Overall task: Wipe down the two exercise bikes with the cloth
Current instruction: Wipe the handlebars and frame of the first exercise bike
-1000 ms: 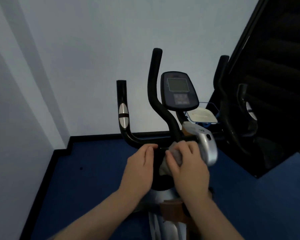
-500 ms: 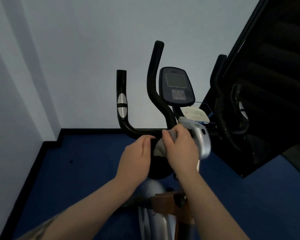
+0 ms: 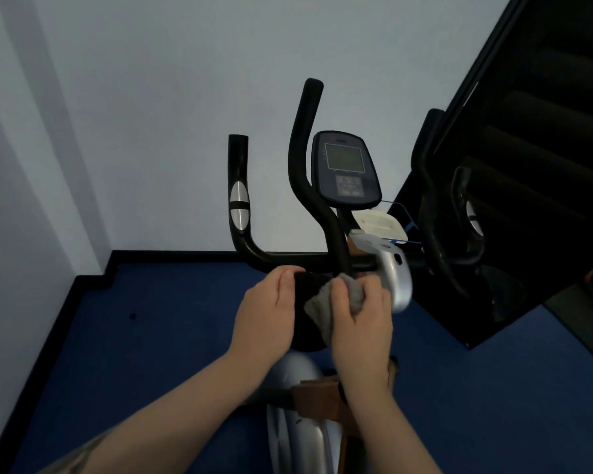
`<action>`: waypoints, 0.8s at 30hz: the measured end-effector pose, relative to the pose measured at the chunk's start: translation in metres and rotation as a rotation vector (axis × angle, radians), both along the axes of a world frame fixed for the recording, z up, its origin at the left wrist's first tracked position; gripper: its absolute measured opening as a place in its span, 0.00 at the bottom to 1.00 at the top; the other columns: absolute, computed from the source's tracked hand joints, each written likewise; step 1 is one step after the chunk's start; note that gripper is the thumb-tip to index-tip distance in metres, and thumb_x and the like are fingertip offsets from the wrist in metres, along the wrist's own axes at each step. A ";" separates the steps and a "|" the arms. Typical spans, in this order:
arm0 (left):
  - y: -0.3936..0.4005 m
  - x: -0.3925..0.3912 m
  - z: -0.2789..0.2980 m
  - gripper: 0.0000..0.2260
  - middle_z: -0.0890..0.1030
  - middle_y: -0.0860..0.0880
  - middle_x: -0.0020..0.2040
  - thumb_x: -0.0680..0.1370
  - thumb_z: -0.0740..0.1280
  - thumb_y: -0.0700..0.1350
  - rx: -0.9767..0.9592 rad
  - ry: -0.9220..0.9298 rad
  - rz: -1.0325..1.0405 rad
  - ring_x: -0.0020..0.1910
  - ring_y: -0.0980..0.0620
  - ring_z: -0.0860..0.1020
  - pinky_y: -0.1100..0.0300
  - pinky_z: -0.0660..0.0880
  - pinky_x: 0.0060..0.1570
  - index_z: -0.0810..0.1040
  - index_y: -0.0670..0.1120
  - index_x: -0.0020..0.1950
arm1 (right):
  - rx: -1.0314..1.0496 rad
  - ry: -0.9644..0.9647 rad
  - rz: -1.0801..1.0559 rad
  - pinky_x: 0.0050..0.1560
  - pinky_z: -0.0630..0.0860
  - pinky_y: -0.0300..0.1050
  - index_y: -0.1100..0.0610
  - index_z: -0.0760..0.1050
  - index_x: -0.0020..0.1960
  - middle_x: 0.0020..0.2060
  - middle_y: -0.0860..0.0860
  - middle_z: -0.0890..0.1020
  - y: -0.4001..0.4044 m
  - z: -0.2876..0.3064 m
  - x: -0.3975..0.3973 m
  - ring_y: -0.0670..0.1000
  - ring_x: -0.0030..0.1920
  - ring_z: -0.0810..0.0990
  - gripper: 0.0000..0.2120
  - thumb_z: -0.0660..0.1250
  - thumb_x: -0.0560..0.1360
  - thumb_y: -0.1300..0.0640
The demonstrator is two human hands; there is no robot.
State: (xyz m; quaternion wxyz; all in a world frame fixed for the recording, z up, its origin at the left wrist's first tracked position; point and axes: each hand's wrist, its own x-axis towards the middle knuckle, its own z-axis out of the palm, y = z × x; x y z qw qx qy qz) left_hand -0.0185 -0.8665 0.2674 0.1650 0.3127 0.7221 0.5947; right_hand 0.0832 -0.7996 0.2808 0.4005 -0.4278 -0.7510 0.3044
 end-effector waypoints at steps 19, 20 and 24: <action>0.001 -0.005 0.001 0.14 0.82 0.61 0.46 0.84 0.54 0.47 0.014 0.069 -0.044 0.47 0.64 0.79 0.58 0.77 0.48 0.79 0.59 0.54 | -0.004 -0.457 0.126 0.39 0.66 0.47 0.52 0.71 0.40 0.37 0.51 0.78 0.038 0.028 -0.025 0.55 0.42 0.76 0.16 0.57 0.78 0.42; 0.000 -0.005 0.000 0.14 0.82 0.61 0.45 0.84 0.54 0.47 0.016 0.059 -0.055 0.46 0.65 0.78 0.61 0.77 0.47 0.78 0.61 0.53 | 0.020 -0.371 0.082 0.37 0.66 0.47 0.52 0.70 0.40 0.36 0.50 0.77 0.030 0.021 -0.018 0.53 0.40 0.76 0.16 0.57 0.78 0.42; 0.003 -0.011 -0.001 0.12 0.82 0.58 0.47 0.83 0.58 0.44 0.030 -0.039 -0.146 0.46 0.64 0.79 0.70 0.75 0.43 0.79 0.57 0.53 | 0.044 -0.263 0.010 0.32 0.62 0.44 0.50 0.67 0.41 0.35 0.46 0.74 0.012 0.005 0.000 0.48 0.35 0.73 0.14 0.55 0.78 0.41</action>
